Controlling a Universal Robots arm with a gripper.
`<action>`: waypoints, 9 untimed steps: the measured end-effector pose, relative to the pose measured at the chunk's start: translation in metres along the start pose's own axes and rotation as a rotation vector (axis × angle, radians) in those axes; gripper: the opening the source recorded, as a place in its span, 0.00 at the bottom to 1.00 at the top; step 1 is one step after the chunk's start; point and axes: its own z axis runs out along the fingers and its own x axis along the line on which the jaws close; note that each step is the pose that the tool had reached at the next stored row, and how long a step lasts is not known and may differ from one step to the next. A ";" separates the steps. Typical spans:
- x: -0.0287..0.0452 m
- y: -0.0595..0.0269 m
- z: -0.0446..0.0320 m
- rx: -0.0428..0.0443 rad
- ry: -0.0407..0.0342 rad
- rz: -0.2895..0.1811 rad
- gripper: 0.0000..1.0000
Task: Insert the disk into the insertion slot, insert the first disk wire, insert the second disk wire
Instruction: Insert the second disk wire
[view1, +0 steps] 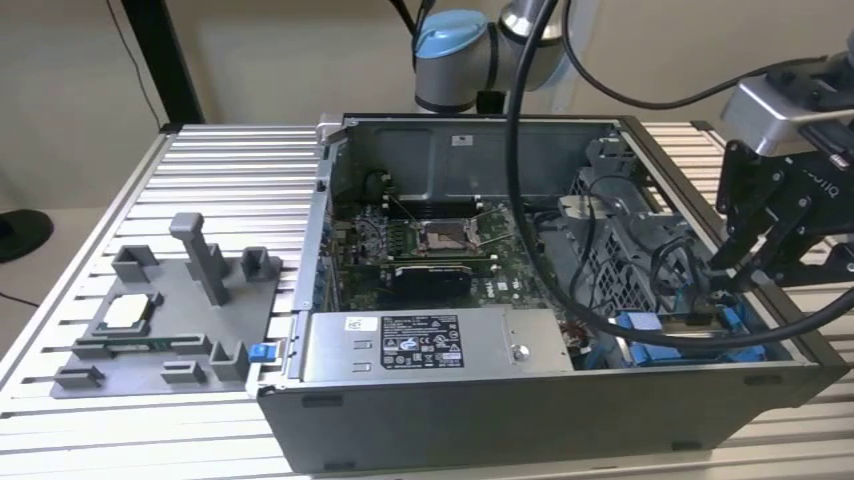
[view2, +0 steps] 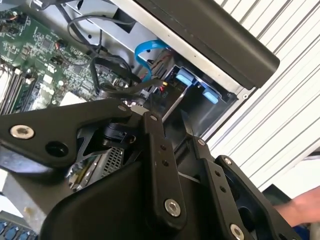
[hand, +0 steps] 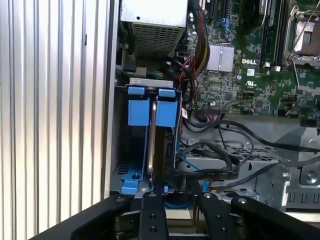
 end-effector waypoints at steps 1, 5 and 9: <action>0.0001 0.0002 0.0003 -0.0002 0.0008 -0.002 1.00; 0.0004 0.0016 0.0022 -0.0008 0.0040 -0.008 1.00; 0.0004 0.0017 0.0029 -0.0007 0.0048 -0.008 1.00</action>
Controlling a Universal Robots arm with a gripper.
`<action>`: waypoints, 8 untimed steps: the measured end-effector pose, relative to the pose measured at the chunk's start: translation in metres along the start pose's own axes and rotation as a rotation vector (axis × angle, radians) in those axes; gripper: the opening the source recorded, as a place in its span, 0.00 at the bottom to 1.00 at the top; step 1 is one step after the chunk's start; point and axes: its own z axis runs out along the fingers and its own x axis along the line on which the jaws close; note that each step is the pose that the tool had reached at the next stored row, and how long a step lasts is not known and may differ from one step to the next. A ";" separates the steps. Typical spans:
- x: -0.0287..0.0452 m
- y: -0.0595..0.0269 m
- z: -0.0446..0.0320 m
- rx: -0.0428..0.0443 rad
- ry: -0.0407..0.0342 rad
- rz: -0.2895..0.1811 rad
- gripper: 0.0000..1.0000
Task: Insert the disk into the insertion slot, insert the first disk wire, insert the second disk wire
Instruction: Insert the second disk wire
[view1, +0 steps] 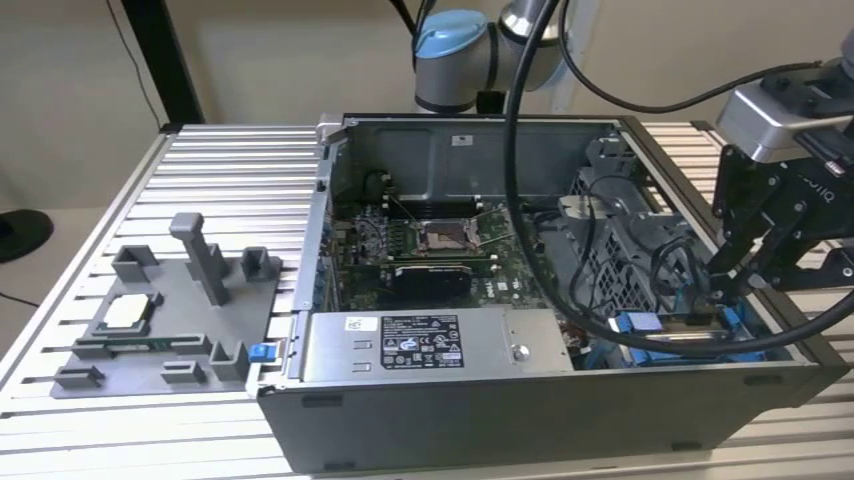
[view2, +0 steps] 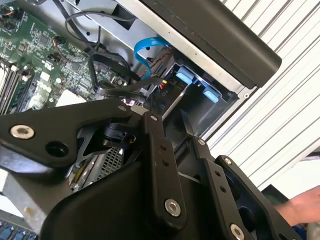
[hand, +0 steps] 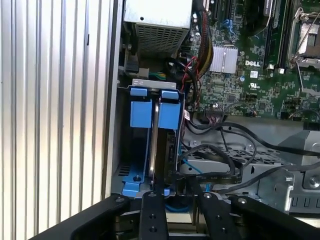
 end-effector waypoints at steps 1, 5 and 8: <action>0.0000 0.0000 0.0000 0.0001 0.0002 0.000 1.00; 0.0001 0.0000 0.0003 0.0003 0.0001 0.000 1.00; 0.0001 0.0000 0.0004 0.0003 0.0001 0.000 1.00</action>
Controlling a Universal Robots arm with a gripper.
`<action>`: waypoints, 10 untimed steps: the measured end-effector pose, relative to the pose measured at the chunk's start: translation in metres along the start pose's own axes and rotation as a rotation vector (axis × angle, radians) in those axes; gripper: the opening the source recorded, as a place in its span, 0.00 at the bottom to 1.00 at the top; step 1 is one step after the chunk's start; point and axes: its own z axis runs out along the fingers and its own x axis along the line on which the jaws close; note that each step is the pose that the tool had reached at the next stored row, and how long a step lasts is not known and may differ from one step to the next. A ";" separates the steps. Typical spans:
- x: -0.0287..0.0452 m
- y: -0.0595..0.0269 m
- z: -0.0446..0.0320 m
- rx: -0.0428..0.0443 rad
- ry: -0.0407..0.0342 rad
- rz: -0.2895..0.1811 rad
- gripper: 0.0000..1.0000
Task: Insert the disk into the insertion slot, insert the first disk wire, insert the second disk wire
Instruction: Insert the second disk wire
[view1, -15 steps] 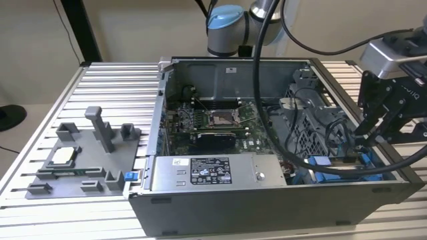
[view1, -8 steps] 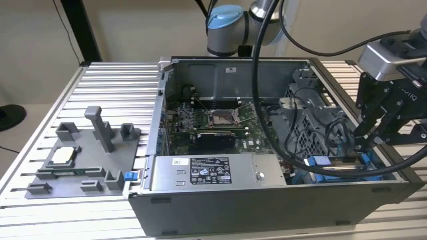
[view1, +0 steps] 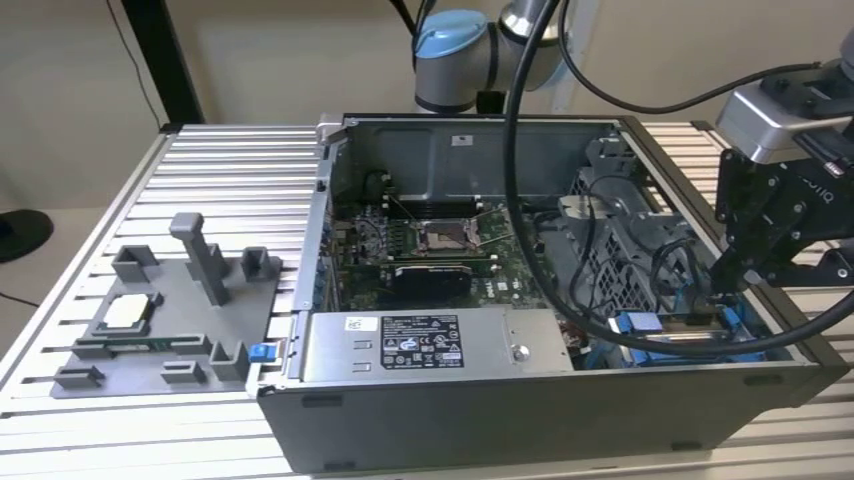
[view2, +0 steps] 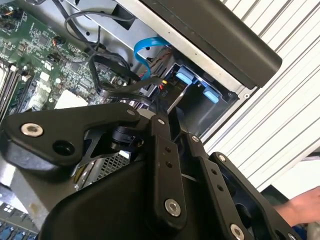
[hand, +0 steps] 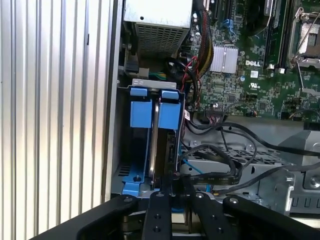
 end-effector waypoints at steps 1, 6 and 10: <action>0.0000 0.0000 0.0001 0.0000 0.0000 0.000 1.00; 0.0001 0.0000 0.0006 0.0000 0.0000 0.000 1.00; 0.0001 0.0000 0.0007 0.0000 0.0000 0.000 0.00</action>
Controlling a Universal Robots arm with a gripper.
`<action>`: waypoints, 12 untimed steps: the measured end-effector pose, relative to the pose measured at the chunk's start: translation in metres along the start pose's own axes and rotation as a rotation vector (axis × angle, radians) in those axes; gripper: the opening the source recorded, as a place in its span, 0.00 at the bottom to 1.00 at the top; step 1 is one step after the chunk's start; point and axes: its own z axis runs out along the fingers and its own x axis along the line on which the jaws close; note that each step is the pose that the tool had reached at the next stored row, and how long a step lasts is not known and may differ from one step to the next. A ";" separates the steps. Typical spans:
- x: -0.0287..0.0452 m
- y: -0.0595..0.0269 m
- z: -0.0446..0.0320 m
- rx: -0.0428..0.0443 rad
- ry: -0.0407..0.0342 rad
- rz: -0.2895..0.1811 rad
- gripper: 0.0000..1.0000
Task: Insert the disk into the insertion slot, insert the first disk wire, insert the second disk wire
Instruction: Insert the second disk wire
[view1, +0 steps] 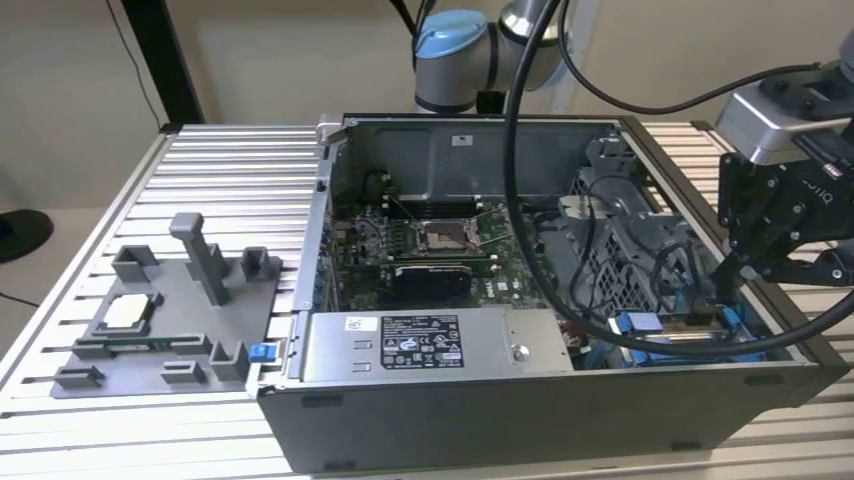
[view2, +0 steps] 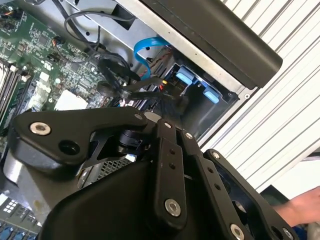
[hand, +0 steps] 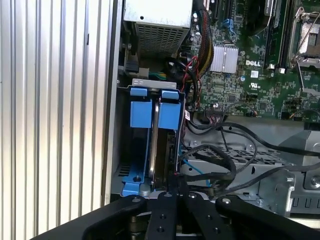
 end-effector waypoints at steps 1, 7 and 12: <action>0.0000 0.0000 0.0000 0.0000 0.0000 0.000 0.00; 0.0000 0.0000 0.0001 0.0000 0.0000 0.000 0.00; 0.0000 0.0000 0.0001 0.0000 0.0000 0.000 0.00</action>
